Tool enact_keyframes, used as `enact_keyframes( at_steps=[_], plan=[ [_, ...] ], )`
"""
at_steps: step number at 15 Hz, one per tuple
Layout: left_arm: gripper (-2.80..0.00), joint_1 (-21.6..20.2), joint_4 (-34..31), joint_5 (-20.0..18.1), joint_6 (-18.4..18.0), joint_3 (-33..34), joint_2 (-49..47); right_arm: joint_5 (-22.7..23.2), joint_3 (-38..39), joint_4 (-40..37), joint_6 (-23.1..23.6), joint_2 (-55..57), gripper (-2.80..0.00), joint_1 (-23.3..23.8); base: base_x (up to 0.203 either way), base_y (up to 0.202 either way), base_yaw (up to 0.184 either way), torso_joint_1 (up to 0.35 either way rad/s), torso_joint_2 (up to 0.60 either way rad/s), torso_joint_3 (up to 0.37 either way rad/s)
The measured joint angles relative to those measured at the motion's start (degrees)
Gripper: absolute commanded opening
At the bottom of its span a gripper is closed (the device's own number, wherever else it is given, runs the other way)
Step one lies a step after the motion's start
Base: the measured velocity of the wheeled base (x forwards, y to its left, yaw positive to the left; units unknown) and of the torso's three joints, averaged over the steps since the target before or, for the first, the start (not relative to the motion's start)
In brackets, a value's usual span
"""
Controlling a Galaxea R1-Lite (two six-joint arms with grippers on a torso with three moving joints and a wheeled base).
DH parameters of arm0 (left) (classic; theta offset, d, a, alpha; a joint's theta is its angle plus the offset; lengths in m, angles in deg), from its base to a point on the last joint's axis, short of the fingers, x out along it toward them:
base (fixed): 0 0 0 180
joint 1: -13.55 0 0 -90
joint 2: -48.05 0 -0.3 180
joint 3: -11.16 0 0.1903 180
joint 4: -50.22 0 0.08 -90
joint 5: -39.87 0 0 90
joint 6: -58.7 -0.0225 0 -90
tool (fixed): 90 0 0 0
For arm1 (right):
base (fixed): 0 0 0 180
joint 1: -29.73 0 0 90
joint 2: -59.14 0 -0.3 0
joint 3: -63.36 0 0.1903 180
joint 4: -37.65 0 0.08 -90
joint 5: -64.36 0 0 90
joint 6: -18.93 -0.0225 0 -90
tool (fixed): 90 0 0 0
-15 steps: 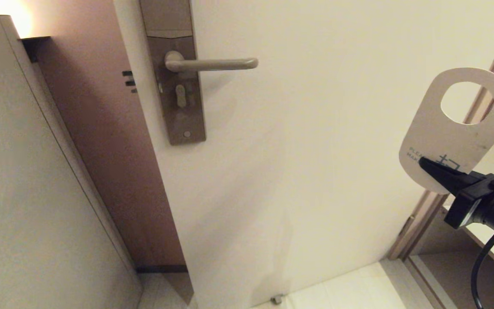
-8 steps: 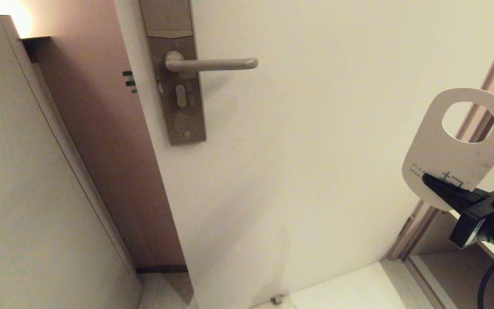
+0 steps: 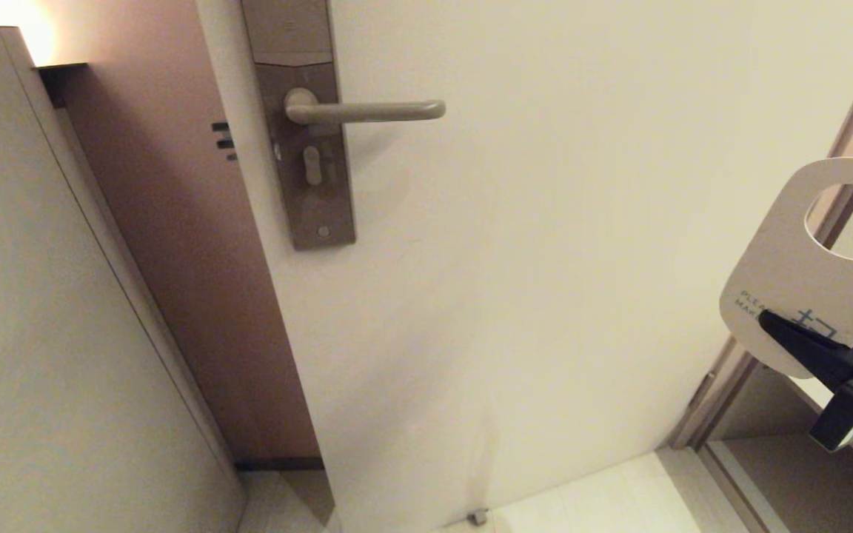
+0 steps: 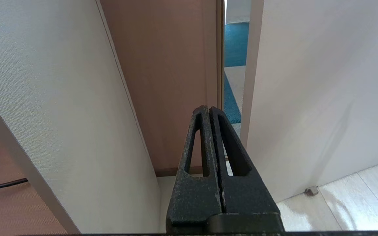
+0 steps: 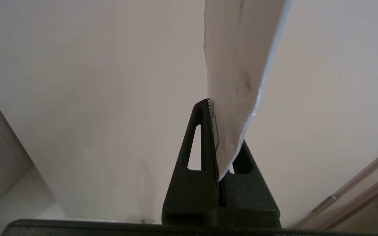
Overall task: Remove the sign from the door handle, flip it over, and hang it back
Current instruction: Hang the sign back with the other side facing out
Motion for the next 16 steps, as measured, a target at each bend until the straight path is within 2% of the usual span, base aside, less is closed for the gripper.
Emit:
enact_keyframes(
  at_steps=[6, 9, 13, 16],
  plan=[
    [-2.8, 0.0, 0.0, 0.0, 0.0, 0.0, 0.0, 0.0, 0.0, 0.0, -1.3, -1.4, -2.8, 0.2, 0.0, 0.0, 0.0, 0.0, 0.0, 0.0],
    [-2.8, 0.0, 0.0, 0.0, 0.0, 0.0, 0.0, -0.7, 0.1, 0.0, -1.3, -0.6, -2.8, 2.1, 0.0, 0.0, 0.0, 0.0, 0.0, 0.0],
    [-2.8, 0.0, 0.0, 0.0, 0.0, 0.0, 0.0, -6.3, -1.4, 0.0, -1.1, 1.7, -2.8, 3.3, 0.0, 0.0, 0.0, 0.0, 0.0, 0.0],
    [-2.8, 0.0, 0.0, 0.0, 0.0, 0.0, 0.0, -9.9, -5.2, -0.4, -0.5, 3.2, -2.8, 3.4, 0.0, 0.0, 0.0, 0.0, 0.0, 0.0]
  ],
)
